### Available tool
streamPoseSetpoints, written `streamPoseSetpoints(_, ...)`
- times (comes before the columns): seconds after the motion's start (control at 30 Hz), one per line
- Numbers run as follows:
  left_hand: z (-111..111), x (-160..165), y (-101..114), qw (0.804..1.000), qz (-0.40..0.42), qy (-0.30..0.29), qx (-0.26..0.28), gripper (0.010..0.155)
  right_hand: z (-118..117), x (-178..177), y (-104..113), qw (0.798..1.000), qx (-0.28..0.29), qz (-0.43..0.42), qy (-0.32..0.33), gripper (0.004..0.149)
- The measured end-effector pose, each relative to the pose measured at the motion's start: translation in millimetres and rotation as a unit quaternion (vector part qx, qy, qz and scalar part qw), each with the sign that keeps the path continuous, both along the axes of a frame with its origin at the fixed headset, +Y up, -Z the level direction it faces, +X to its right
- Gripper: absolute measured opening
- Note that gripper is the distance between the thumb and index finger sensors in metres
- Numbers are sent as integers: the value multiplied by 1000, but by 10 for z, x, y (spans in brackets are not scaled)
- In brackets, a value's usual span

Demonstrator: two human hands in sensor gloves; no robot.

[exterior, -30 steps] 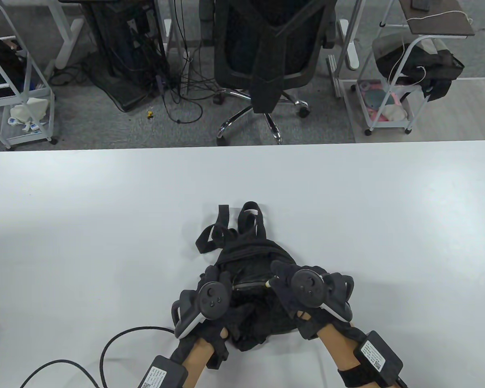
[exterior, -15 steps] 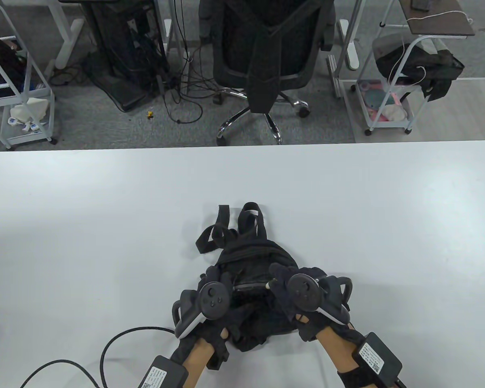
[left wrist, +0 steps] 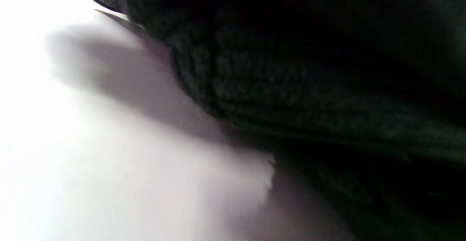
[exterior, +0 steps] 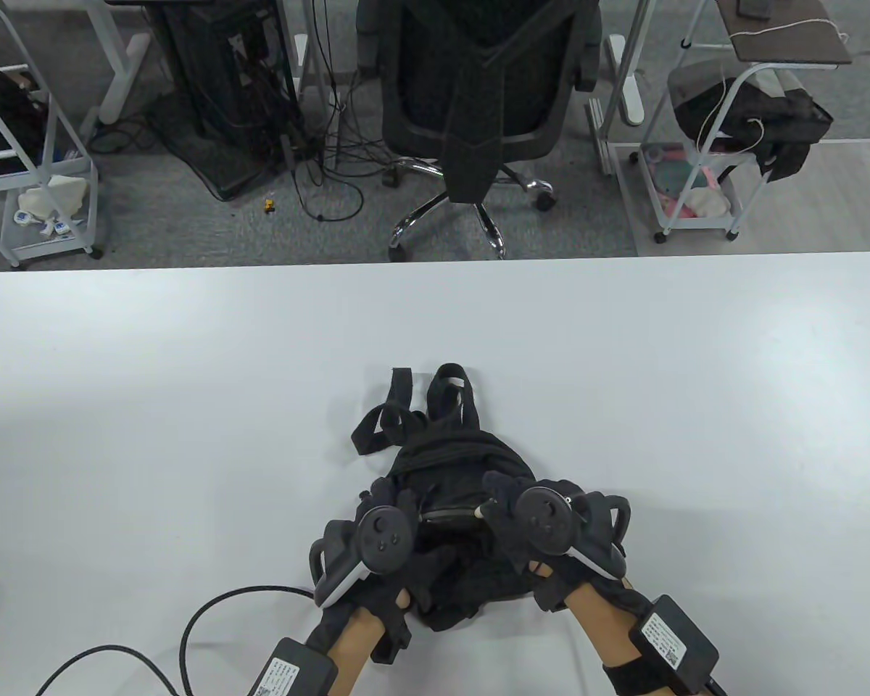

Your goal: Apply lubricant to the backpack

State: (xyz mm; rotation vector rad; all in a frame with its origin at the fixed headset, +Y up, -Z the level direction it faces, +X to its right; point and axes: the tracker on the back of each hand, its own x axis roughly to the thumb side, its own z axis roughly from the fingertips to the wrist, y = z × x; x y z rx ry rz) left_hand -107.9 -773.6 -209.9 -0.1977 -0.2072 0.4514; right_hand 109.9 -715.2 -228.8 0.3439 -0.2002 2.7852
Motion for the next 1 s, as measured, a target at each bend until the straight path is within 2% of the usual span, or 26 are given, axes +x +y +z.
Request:
streamPoseSetpoints(0.13, 1, 3, 0, 1000, 0, 0, 0, 96, 7, -36, 9, 1000, 4, 6, 2, 44)
streamPoseSetpoints(0.37, 6, 16, 0, 1000, 0, -1, 0, 96, -30, 148, -13, 1000, -5, 21, -18, 43)
streamPoseSetpoints(0.63, 6, 22, -1, 1000, -4, -3, 2, 96, -39, -39, -15, 1000, -11, 0, -7, 44)
streamPoseSetpoints(0.87, 6, 29, 1, 1000, -4, -2, 0, 96, -48, 177, 15, 999, -13, 31, -24, 43)
streamPoseSetpoints(1.0, 5, 35, 2, 1000, -6, -3, 1, 96, -49, 159, 6, 999, -10, 35, -23, 44)
